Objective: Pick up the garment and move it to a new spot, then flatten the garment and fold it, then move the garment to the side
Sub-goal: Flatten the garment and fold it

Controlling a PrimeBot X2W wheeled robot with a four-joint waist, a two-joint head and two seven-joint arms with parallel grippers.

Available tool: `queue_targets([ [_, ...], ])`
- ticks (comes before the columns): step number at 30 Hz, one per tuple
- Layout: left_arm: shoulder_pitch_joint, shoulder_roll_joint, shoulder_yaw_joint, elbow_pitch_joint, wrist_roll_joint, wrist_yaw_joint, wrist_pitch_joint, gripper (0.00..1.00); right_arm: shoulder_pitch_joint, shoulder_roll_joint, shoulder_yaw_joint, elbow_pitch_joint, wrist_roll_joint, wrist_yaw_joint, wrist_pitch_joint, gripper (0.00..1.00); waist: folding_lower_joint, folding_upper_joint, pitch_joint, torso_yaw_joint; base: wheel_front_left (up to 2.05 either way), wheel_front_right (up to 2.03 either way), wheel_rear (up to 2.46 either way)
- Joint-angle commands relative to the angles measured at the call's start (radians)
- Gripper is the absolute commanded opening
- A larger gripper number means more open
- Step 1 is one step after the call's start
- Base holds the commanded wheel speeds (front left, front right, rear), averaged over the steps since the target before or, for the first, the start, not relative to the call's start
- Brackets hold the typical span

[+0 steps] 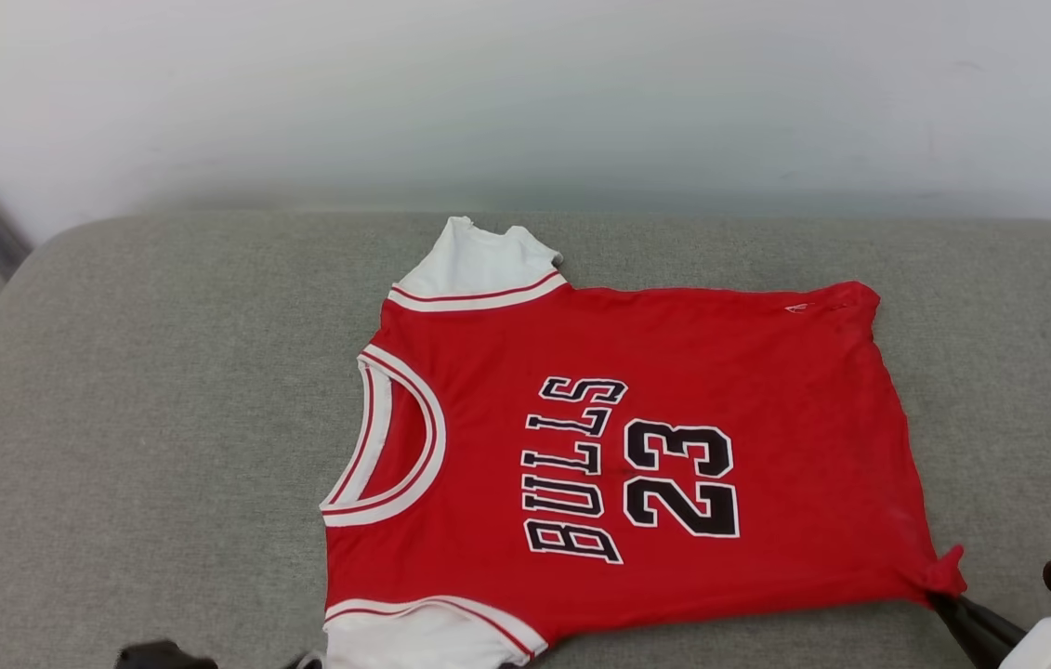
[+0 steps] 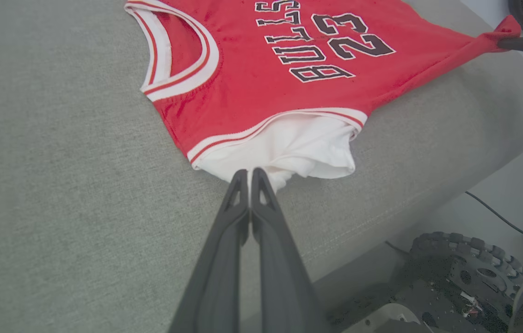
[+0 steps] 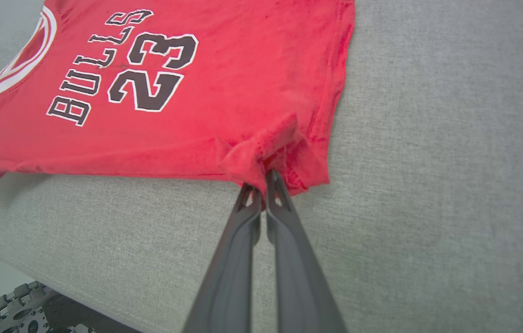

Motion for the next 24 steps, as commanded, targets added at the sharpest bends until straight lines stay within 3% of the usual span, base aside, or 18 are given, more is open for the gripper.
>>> queue_targets([
  [1,-0.04,-0.005,0.02,-0.014,0.01,0.005,-0.024,0.0,-0.001,0.006,-0.013,-0.028,-0.003,-0.001,0.018,0.0,0.0001,0.0,0.005,-0.004,0.0,0.0,0.0],
  [13,-0.255,-0.023,0.048,0.01,0.096,-0.023,-0.094,0.0,-0.14,0.042,-0.064,-0.085,-0.042,-0.001,0.112,0.0,0.0001,0.0,0.127,-0.023,0.0,0.0,0.0],
  [24,-0.514,-0.074,0.024,0.196,0.118,-0.062,-0.098,0.0,-0.312,0.06,-0.042,-0.009,-0.1,-0.001,0.207,0.0,0.0001,0.0,0.275,-0.037,0.0,0.0,0.0],
])
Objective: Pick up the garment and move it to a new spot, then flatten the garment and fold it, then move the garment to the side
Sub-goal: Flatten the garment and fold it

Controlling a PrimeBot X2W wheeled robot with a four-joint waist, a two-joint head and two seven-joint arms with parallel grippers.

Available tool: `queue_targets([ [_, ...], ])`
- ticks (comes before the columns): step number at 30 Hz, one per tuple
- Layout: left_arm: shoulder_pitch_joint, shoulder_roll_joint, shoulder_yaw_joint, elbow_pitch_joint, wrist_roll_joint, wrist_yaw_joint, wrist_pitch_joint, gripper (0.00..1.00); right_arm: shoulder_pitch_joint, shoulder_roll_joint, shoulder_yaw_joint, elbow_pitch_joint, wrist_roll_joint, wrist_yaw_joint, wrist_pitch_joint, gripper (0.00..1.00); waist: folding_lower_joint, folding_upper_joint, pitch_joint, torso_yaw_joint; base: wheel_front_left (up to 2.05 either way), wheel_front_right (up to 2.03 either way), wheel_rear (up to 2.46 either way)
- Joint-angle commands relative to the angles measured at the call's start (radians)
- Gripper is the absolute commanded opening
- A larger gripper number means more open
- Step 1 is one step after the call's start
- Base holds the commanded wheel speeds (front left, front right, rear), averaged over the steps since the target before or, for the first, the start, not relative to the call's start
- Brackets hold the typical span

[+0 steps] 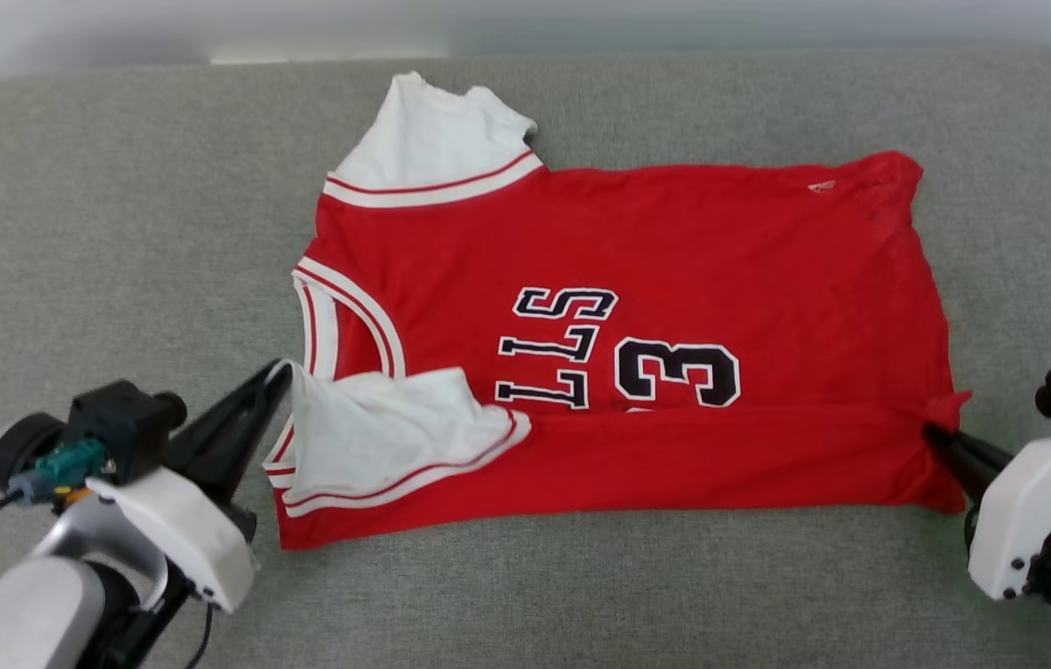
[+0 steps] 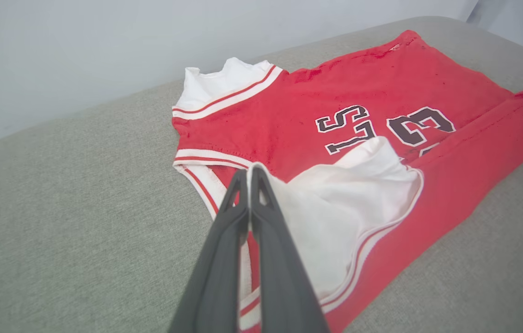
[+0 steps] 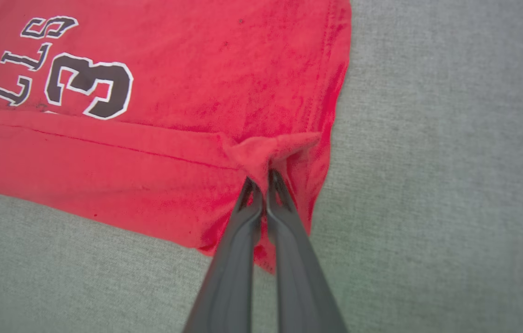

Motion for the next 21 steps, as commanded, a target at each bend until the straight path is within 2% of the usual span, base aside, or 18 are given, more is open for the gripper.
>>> queue_targets([
  [1,-0.037,-0.006,-0.004,0.025,0.007,-0.005,-0.005,0.0,-0.033,0.001,0.001,0.009,-0.011,0.0,0.005,0.0,-0.0002,0.0,0.039,-0.007,0.0,0.0,0.0],
  [7,-0.15,-0.012,-0.033,0.154,0.032,-0.019,-0.007,0.0,-0.098,-0.001,0.017,0.039,-0.029,-0.001,0.008,0.0,-0.0002,0.0,0.093,-0.006,0.0,0.0,0.0],
  [14,-0.211,-0.044,-0.101,0.288,0.04,-0.03,-0.022,0.0,-0.125,-0.015,0.057,0.092,-0.051,-0.001,0.015,0.0,-0.0002,0.0,0.096,0.005,0.0,0.0,0.0],
  [15,-0.217,-0.05,-0.109,0.305,0.042,-0.031,-0.028,0.35,-0.124,-0.016,0.06,0.1,-0.057,-0.001,0.014,0.15,-0.0002,0.0,0.091,0.007,0.0,0.0,0.0],
  [16,-0.222,-0.056,-0.116,0.321,0.047,-0.032,-0.036,1.0,-0.124,-0.018,0.065,0.108,-0.062,-0.001,0.008,1.0,-0.0002,0.0,0.085,0.01,0.0,0.0,0.0],
  [21,-0.213,-0.102,-0.133,0.389,0.052,-0.021,-0.08,1.0,-0.117,-0.004,0.062,0.141,-0.071,-0.001,-0.028,1.0,-0.0002,0.0,0.03,0.018,0.0,0.0,0.0],
])
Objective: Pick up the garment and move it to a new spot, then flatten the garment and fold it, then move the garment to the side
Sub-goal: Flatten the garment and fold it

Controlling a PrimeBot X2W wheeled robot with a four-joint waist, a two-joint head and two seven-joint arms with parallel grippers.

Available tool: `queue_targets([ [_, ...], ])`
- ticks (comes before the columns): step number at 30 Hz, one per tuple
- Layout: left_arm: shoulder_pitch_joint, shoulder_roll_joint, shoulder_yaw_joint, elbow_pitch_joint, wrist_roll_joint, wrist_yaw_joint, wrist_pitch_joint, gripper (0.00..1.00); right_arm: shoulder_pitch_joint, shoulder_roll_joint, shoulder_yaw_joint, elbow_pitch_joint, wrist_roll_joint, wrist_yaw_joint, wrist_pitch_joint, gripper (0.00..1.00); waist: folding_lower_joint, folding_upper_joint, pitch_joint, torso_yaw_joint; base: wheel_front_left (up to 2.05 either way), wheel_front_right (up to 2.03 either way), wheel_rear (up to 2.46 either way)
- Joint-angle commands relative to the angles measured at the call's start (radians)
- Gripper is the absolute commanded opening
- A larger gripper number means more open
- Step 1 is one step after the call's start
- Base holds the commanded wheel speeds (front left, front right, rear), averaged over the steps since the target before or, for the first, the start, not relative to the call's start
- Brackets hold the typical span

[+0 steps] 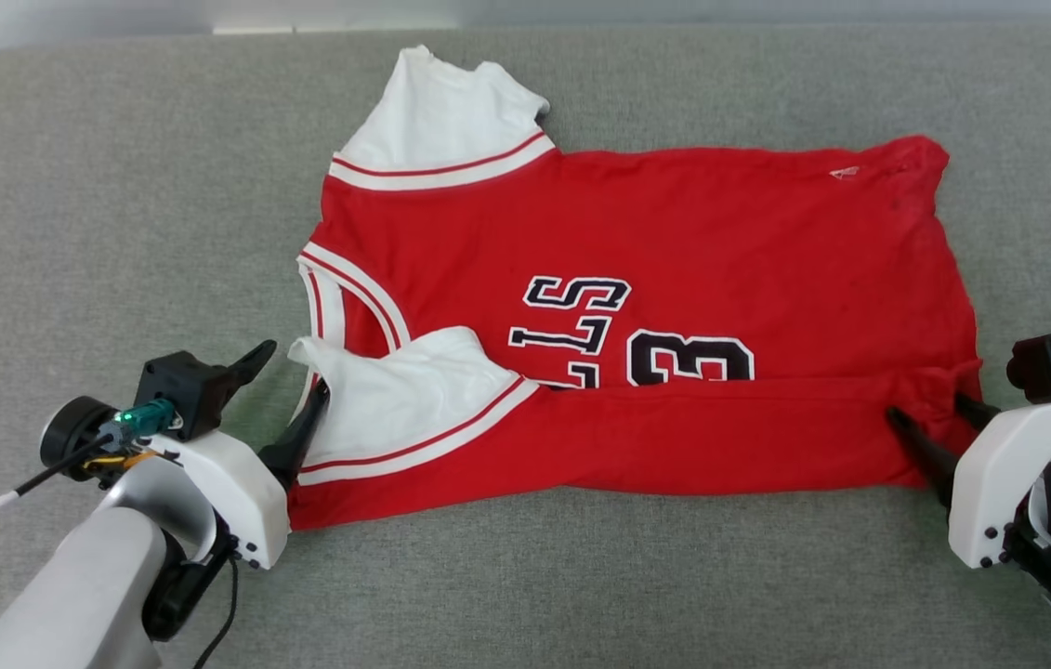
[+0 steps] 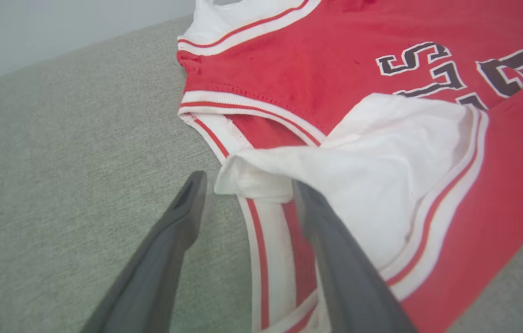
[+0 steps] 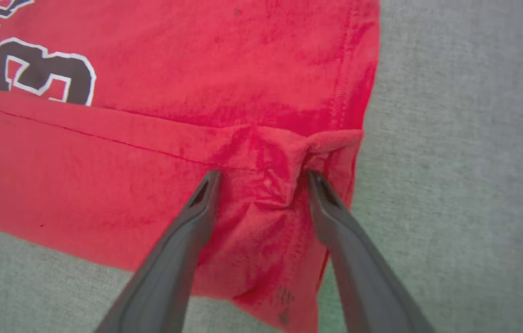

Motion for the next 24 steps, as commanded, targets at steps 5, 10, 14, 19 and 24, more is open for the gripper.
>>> queue_targets([
  [5,0.055,-0.046,0.012,0.03,-0.035,0.038,-0.033,1.0,0.04,0.001,0.003,0.012,-0.031,-0.001,-0.024,1.0,-0.0001,0.0,-0.108,0.003,0.0,0.0,0.0],
  [10,0.162,-0.049,0.034,-0.013,-0.114,0.061,-0.008,1.0,0.095,0.02,-0.008,-0.012,-0.044,-0.001,0.007,1.0,-0.0001,0.0,-0.176,-0.012,0.0,0.0,0.0],
  [14,0.248,-0.043,0.054,-0.07,-0.15,0.12,0.023,1.0,0.141,0.058,-0.045,-0.048,-0.063,-0.001,0.032,1.0,-0.0001,0.0,-0.202,-0.023,0.0,0.0,0.0],
  [19,0.325,-0.049,0.073,-0.147,-0.201,0.198,0.085,1.0,0.194,0.117,-0.093,-0.106,-0.092,-0.001,0.043,1.0,-0.0001,0.0,-0.204,-0.035,0.0,0.0,0.0],
  [24,0.35,-0.027,0.062,-0.181,-0.201,0.256,0.17,1.0,0.221,0.157,-0.11,-0.167,-0.116,-0.001,0.062,1.0,-0.0001,0.0,-0.175,-0.052,0.0,0.0,0.0],
])
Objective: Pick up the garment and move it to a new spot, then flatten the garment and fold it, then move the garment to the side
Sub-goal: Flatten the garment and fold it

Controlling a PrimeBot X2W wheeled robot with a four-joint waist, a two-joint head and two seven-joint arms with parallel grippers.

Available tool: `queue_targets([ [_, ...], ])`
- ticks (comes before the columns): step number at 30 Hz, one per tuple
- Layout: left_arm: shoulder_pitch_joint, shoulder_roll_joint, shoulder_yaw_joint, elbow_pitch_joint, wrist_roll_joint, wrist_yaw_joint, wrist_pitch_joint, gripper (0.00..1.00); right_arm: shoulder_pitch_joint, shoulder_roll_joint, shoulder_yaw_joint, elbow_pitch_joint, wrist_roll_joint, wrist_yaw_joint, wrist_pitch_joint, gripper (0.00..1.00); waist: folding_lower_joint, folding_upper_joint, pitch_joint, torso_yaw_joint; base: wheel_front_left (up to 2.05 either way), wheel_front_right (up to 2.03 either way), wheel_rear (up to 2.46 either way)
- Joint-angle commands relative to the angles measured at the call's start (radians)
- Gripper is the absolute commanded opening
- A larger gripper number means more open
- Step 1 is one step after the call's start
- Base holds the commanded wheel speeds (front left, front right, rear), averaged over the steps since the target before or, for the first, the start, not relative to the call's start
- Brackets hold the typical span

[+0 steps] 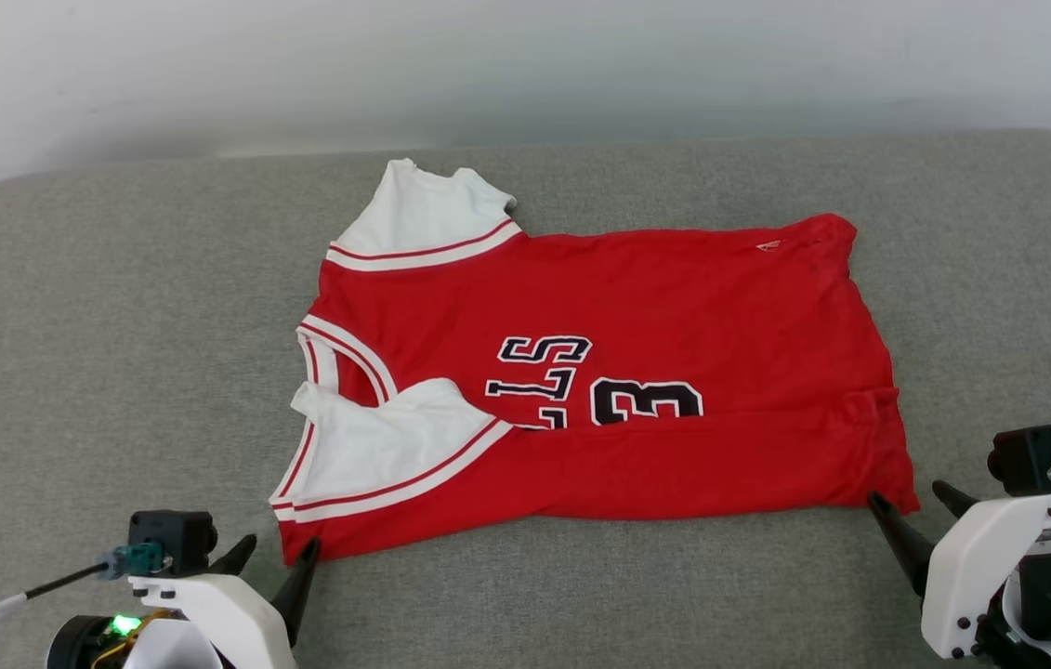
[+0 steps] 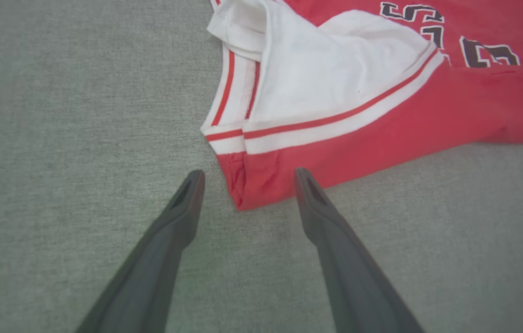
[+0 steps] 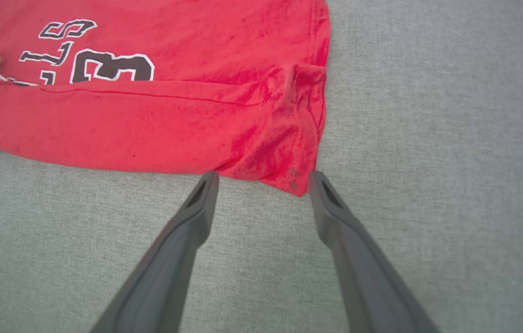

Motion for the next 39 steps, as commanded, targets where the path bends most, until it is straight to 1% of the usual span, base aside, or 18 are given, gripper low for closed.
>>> queue_targets([
  [1,0.002,0.007,0.0,-0.008,0.007,0.02,0.02,1.0,0.007,0.013,-0.003,-0.024,-0.01,0.0,0.01,1.0,0.0002,0.0,0.022,-0.011,0.0,0.0,0.0],
  [3,-0.009,0.014,0.006,-0.013,0.01,0.035,0.03,1.0,0.006,0.02,-0.007,-0.044,-0.015,0.0,0.019,1.0,0.0002,0.0,0.039,-0.017,0.0,0.0,0.0],
  [6,-0.023,0.01,0.012,-0.007,0.001,0.048,0.041,1.0,0.001,0.026,-0.011,-0.067,-0.024,0.0,0.03,1.0,0.0002,0.0,0.062,-0.024,0.0,0.0,0.0],
  [11,-0.032,0.014,-0.003,0.04,0.01,0.075,0.087,1.0,-0.012,0.026,-0.016,-0.092,-0.03,0.0,0.041,1.0,0.0002,0.0,0.093,-0.031,0.0,0.0,0.0],
  [12,-0.031,0.014,-0.016,0.052,0.013,0.075,0.103,0.77,-0.014,0.026,-0.016,-0.095,-0.03,0.0,0.044,1.0,0.0002,0.0,0.096,-0.031,0.0,0.0,0.0],
  [13,-0.029,0.007,-0.025,0.061,0.011,0.072,0.115,0.35,-0.015,0.026,-0.016,-0.098,-0.032,0.0,0.047,1.0,0.0002,0.0,0.098,-0.031,0.0,0.0,0.0],
  [14,-0.029,0.007,-0.025,0.061,0.011,0.072,0.115,0.35,-0.015,0.026,-0.016,-0.098,-0.032,0.0,0.047,1.0,0.0002,0.0,0.098,-0.031,0.0,0.0,0.0],
  [15,-0.028,-0.004,-0.033,0.068,0.004,0.067,0.123,0.0,-0.016,0.025,-0.016,-0.1,-0.031,0.0,0.049,1.0,0.0002,0.0,0.1,-0.031,0.0,0.0,0.0],
  [17,-0.025,-0.016,-0.055,0.076,-0.003,0.046,0.139,0.0,-0.022,0.02,-0.015,-0.099,-0.03,0.0,0.056,1.0,0.0002,0.0,0.097,-0.028,0.0,0.0,0.0],
  [19,-0.026,-0.027,-0.057,0.077,-0.001,0.039,0.116,0.0,-0.026,0.017,-0.015,-0.095,-0.022,0.0,0.067,1.0,0.0002,0.0,0.085,-0.021,0.0,0.0,0.0],
  [21,-0.026,-0.025,-0.06,0.072,0.006,0.027,0.096,0.0,-0.029,0.006,-0.019,-0.091,-0.027,0.0,0.078,1.0,0.0002,0.0,0.069,-0.013,0.0,0.0,0.0],
  [24,-0.028,-0.028,-0.045,0.045,0.011,0.028,0.052,0.0,-0.036,-0.001,-0.033,-0.071,-0.045,0.0,0.102,1.0,0.0002,0.0,0.045,0.0,0.0,0.0,0.0],
  [26,-0.029,-0.023,-0.036,0.021,0.025,0.044,0.028,0.0,-0.048,-0.009,-0.04,-0.051,-0.061,0.0,0.119,1.0,0.0002,0.0,0.036,0.011,0.0,0.0,0.0],
  [28,-0.029,-0.021,-0.038,-0.01,0.039,0.055,0.014,0.0,-0.055,0.002,-0.051,-0.023,-0.067,0.0,0.134,1.0,0.0002,0.0,0.034,0.023,0.0,0.0,0.0],
  [31,-0.024,-0.031,-0.038,-0.068,0.038,0.06,0.004,0.0,-0.074,0.008,-0.065,0.019,-0.082,-0.001,0.163,1.0,0.0002,0.0,0.036,0.041,0.0,0.0,0.0],
  [33,-0.024,-0.028,-0.037,-0.102,0.046,0.067,-0.002,0.0,-0.087,-0.002,-0.061,0.046,-0.111,-0.001,0.171,1.0,0.0002,0.0,0.043,0.053,0.0,0.0,0.0],
  [36,-0.027,-0.02,-0.041,-0.142,0.063,0.076,-0.004,0.0,-0.103,0.011,-0.069,0.099,-0.133,-0.001,0.18,1.0,0.0002,0.0,0.056,0.07,0.0,0.0,0.0],
  [39,-0.037,-0.016,-0.046,-0.174,0.071,0.072,-0.001,0.0,-0.122,0.012,-0.078,0.141,-0.154,-0.001,0.178,1.0,0.0002,0.0,0.075,0.086,0.0,0.0,0.0],
])
